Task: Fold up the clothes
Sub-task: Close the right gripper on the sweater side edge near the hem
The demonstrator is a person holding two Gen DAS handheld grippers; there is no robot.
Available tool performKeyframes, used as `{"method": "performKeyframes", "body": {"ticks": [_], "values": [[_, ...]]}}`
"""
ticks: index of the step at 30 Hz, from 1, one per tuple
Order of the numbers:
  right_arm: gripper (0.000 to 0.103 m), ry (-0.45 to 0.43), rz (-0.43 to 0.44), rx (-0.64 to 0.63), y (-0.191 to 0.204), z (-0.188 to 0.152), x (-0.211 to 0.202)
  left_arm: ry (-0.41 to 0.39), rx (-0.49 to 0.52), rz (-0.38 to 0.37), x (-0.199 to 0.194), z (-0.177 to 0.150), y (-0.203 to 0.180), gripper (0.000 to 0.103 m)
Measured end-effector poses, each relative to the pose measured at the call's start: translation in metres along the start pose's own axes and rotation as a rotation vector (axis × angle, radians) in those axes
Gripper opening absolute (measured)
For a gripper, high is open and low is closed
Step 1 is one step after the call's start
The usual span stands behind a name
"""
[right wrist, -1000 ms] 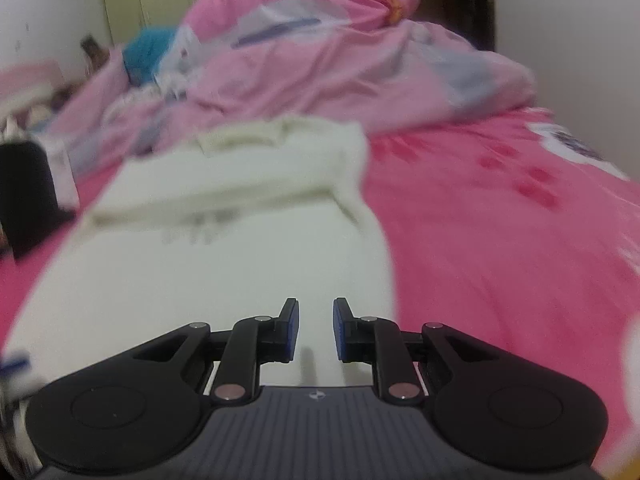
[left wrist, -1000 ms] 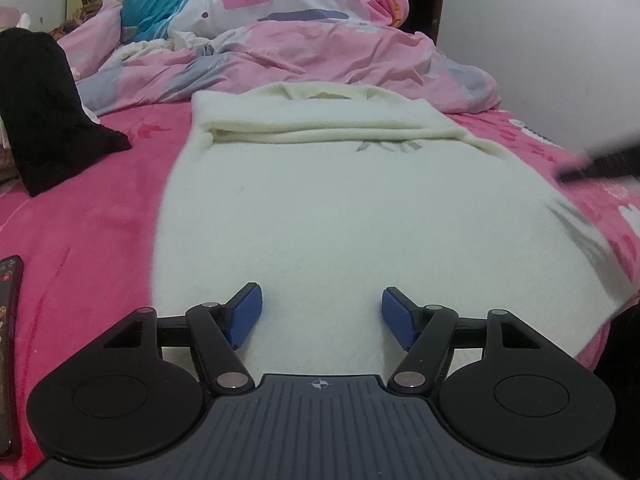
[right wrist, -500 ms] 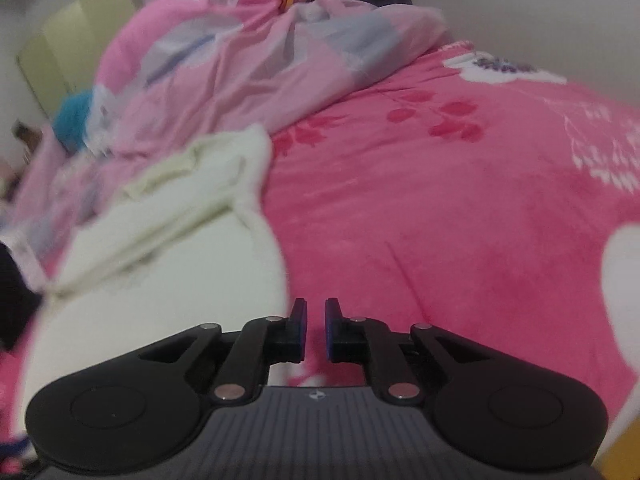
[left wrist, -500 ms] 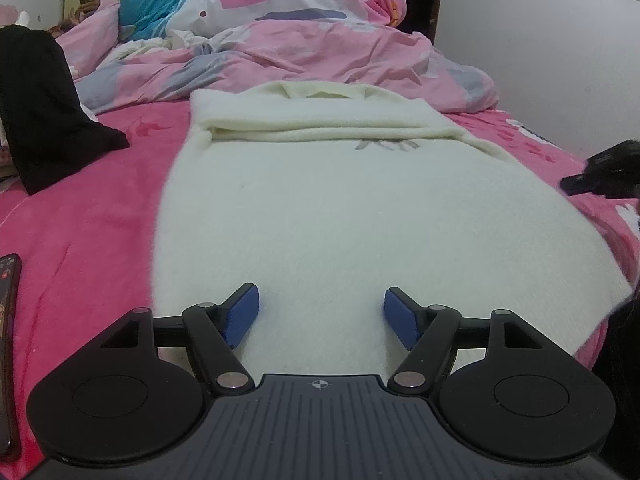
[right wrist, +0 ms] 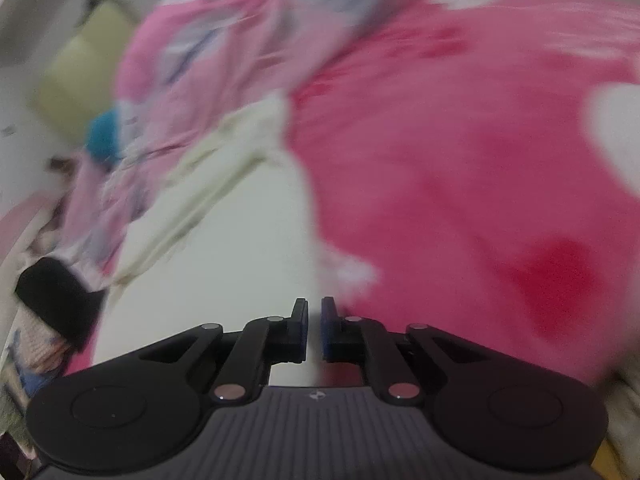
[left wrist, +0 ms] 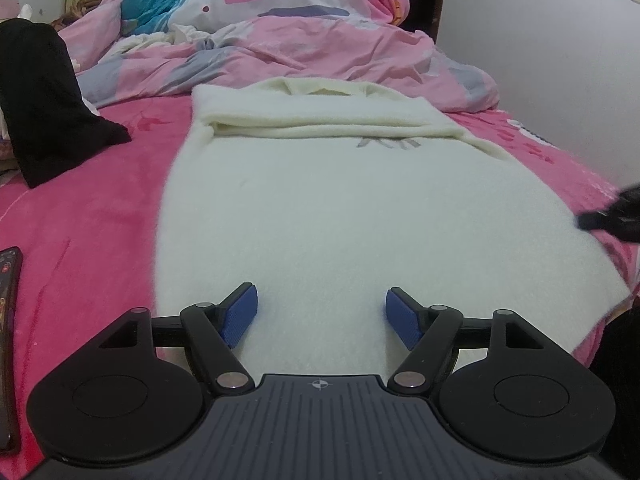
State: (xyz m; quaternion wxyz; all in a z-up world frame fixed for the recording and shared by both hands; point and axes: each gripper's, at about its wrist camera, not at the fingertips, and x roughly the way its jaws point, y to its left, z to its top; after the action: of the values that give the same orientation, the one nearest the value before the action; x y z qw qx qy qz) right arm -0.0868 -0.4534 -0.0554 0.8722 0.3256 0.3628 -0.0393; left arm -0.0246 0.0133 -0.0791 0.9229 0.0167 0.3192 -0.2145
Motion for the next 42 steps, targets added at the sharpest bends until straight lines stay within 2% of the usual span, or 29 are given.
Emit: {"method": "performKeyframes", "body": {"ticks": [1,4,10,13,15,17,21,25,29,34,39,41,42], "values": [[0.011,-0.013,-0.018,0.013,-0.003,-0.002,-0.012,-0.001,0.000,-0.003,0.000,0.000,0.000,0.074],[0.011,-0.015,0.110,0.093,-0.002,-0.004,-0.027,-0.001,0.000,0.004,0.001,-0.001,-0.002,0.075],[0.011,0.060,0.182,-0.002,0.041,-0.011,0.013,0.009,-0.011,0.029,-0.001,0.000,-0.006,0.076],[0.010,0.084,0.146,-0.006,0.035,-0.023,0.018,0.011,-0.013,0.034,-0.004,-0.001,-0.005,0.076],[0.010,0.087,0.167,0.049,0.019,-0.029,0.006,0.005,-0.013,0.030,-0.007,-0.004,-0.004,0.076],[0.010,0.077,0.135,0.075,0.004,-0.035,-0.016,-0.001,-0.008,0.028,-0.008,-0.007,-0.004,0.077],[0.013,0.031,0.033,0.036,0.006,-0.037,-0.048,-0.001,-0.002,0.028,-0.012,-0.009,-0.005,0.078],[0.015,0.011,0.142,-0.015,0.037,-0.035,-0.042,0.005,-0.013,0.032,-0.018,-0.010,-0.007,0.079],[0.017,0.066,0.214,-0.113,0.081,-0.041,-0.003,0.006,-0.001,0.029,-0.030,-0.019,-0.006,0.080],[0.017,0.153,0.219,-0.173,0.104,-0.069,0.026,0.007,0.024,0.026,-0.046,-0.030,-0.006,0.080],[0.018,0.213,0.239,-0.194,0.100,-0.103,0.010,0.009,0.063,0.002,-0.064,-0.043,-0.007,0.082],[0.032,0.251,0.273,-0.195,0.099,-0.113,0.002,0.020,0.059,-0.027,-0.073,-0.047,-0.004,0.086],[0.035,0.263,0.291,-0.214,0.103,-0.118,-0.002,0.028,0.047,-0.040,-0.078,-0.049,-0.002,0.086]]}}
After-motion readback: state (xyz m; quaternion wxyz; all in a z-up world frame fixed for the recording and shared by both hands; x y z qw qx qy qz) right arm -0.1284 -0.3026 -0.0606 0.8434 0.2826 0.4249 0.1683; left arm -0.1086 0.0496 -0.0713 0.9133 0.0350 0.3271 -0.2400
